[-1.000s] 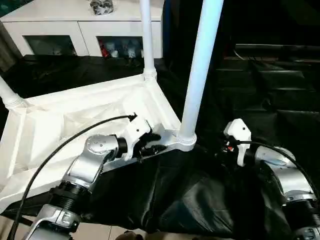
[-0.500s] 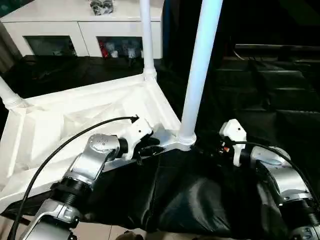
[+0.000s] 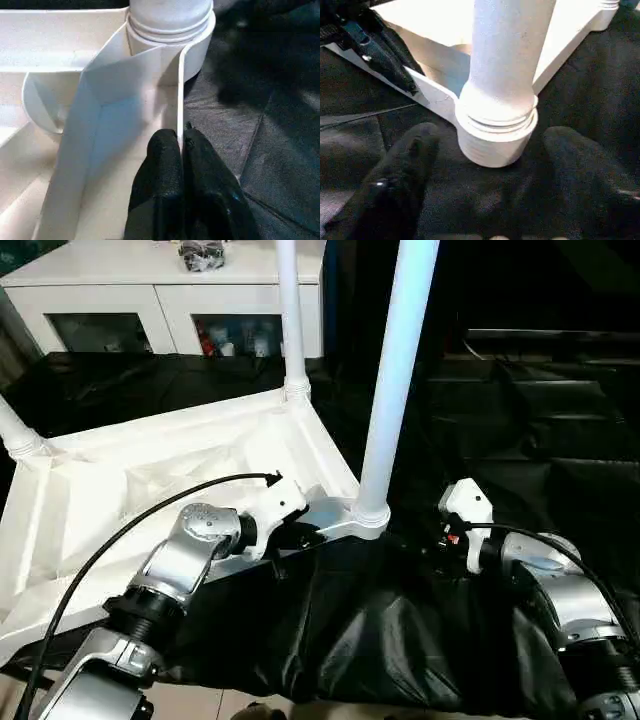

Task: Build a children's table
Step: Rotate leg to tighten

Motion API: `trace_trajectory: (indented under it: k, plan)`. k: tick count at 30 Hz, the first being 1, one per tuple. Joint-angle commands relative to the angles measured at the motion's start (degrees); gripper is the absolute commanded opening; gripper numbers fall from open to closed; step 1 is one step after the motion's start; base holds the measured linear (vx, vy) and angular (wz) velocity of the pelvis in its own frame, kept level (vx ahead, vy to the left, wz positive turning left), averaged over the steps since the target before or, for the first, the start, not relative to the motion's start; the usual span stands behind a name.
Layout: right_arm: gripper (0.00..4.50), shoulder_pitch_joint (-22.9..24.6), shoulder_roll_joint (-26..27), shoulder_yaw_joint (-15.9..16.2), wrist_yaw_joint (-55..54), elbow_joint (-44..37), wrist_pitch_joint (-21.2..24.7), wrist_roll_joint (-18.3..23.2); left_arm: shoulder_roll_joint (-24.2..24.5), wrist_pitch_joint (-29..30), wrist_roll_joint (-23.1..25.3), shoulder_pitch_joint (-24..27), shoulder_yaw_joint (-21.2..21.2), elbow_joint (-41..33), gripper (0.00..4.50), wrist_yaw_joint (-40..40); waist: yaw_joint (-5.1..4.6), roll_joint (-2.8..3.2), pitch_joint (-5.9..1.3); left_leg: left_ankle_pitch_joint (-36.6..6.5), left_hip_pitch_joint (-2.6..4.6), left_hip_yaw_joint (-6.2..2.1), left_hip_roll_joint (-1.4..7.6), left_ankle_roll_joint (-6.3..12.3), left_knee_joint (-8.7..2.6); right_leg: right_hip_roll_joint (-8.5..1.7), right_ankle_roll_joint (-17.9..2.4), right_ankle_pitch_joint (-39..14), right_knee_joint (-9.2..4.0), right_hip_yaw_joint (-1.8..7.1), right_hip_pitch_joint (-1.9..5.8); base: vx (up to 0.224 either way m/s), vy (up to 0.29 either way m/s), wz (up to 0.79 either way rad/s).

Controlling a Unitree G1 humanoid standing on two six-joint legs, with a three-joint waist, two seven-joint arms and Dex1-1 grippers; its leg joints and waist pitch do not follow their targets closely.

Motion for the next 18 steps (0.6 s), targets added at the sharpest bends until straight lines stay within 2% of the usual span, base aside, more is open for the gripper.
trace_trajectory:
  k: [1, 4, 6, 7, 8, 10, 11, 13, 15, 16, 17, 18]
  plan:
    - [4.23, -1.4, -0.3, 0.6, 1.4, 0.0, 0.3, 0.6, 0.3, -3.3, -4.1, 1.2, 2.2, -3.2, 0.0, -3.3, 0.24, -0.4, -3.77, -16.8, 1.09, -2.32, 3.75, 2.33, -4.36, -3.74, -12.8, -15.7, -5.01, 2.57, 2.4, 0.0, 0.0, 0.0]
    - [4.44, -1.7, -0.3, 1.4, 2.1, -0.2, -0.4, 0.3, 1.2, -3.7, -4.6, 2.7, 1.8, -5.2, 0.0, -5.0, 0.31, -0.67, -3.93, -14.4, 0.9, -2.14, 3.74, 3.45, -4.11, -3.8, -13.7, -12.9, -4.64, 2.63, 2.52, 0.0, 0.0, 0.0]
    - [4.47, -2.5, 0.1, 1.9, 1.5, 0.2, -1.4, -0.7, 2.0, -4.2, -5.1, 4.0, 1.6, -6.6, 0.0, -6.1, 0.49, -0.41, -4.05, -13.0, 0.9, -2.12, 3.81, 3.98, -4.03, -3.78, -14.0, -11.8, -4.39, 2.56, 2.51, 0.0, 0.0, 0.0]
    - [4.47, -2.8, 0.2, 2.1, 1.3, 0.5, -2.0, -1.0, 2.0, -4.4, -5.5, 4.4, 1.8, -6.9, 0.0, -6.4, 0.44, -0.74, -4.0, -12.4, 0.78, -2.03, 3.78, 4.24, -4.01, -3.76, -14.1, -11.7, -4.32, 2.54, 2.54, 0.0, 0.0, 0.0]
    - [4.47, -2.9, 0.3, 2.2, 1.2, 0.5, -2.2, -1.2, 2.1, -4.5, -5.6, 4.6, 1.8, -7.1, 0.0, -6.5, 0.48, -0.54, -3.89, -12.6, 0.84, -2.01, 3.79, 4.14, -4.04, -3.74, -14.0, -12.6, -4.4, 2.54, 2.42, 0.0, 0.0, 0.0]
    - [4.47, -3.7, 0.5, 2.8, 1.5, 1.2, -2.8, -1.6, 2.3, -5.0, -6.0, 5.6, 2.0, -7.8, 0.0, -6.6, 0.5, -0.7, -3.86, -13.4, 1.0, -1.99, 3.83, 3.95, -4.07, -3.75, -13.6, -14.3, -4.54, 2.6, 2.35, 0.0, 0.0, 0.0]
    - [4.47, -4.1, 0.6, 3.4, 2.0, 1.4, -3.0, -1.7, 2.4, -5.4, -6.1, 6.1, 2.1, -8.0, 0.0, -6.6, 0.49, -0.49, -3.78, -14.1, 1.02, -2.09, 3.89, 3.62, -4.17, -3.75, -13.4, -15.4, -4.5, 2.58, 2.28, 0.0, 0.0, 0.0]
    - [4.47, -4.7, 0.8, 4.5, 3.6, 1.8, -3.0, -1.9, 2.7, -5.9, -6.2, 7.2, 2.3, -8.8, 0.0, -6.7, 0.44, -0.84, -3.74, -14.7, 1.09, -2.07, 3.88, 3.32, -4.21, -3.72, -13.0, -16.5, -4.6, 2.63, 2.25, 0.0, 0.0, 0.0]
    - [4.47, -5.2, 1.0, 4.9, 3.8, 2.4, -3.4, -2.2, 2.7, -5.4, -6.2, 7.5, 2.4, -9.3, 0.0, -6.8, 0.5, -0.75, -3.65, -15.0, 1.11, -2.05, 3.87, 3.18, -4.24, -3.76, -12.5, -17.7, -4.78, 2.71, 2.18, 0.0, 0.0, 0.0]
    - [4.47, -5.5, 1.1, 5.2, 4.1, 3.0, -3.4, -2.1, 2.8, -5.4, -6.1, 7.8, 2.3, -9.5, 0.0, -6.8, 0.41, -1.05, -3.66, -14.8, 1.05, -2.0, 3.84, 3.15, -4.24, -3.75, -12.4, -17.6, -4.78, 2.76, 2.19, 0.0, 0.0, 0.0]
    - [4.47, -5.9, 1.3, 5.5, 4.3, 3.7, -3.7, -2.1, 2.9, -5.5, -6.0, 8.0, 2.3, -9.7, 0.0, -6.6, 0.5, -0.91, -3.74, -14.4, 1.04, -2.06, 3.88, 3.14, -4.2, -3.87, -12.5, -17.4, -4.66, 2.78, 2.2, 0.0, 0.0, 0.0]
    - [4.47, -6.2, 1.4, 5.6, 4.4, 4.2, -3.9, -2.2, 3.0, -5.5, -5.9, 8.2, 2.2, -9.8, 0.0, -6.6, 0.43, -1.05, -3.67, -14.3, 0.97, -2.04, 3.85, 3.19, -4.23, -3.82, -12.4, -17.5, -4.71, 2.77, 2.2, 0.0, 0.0, 0.0]
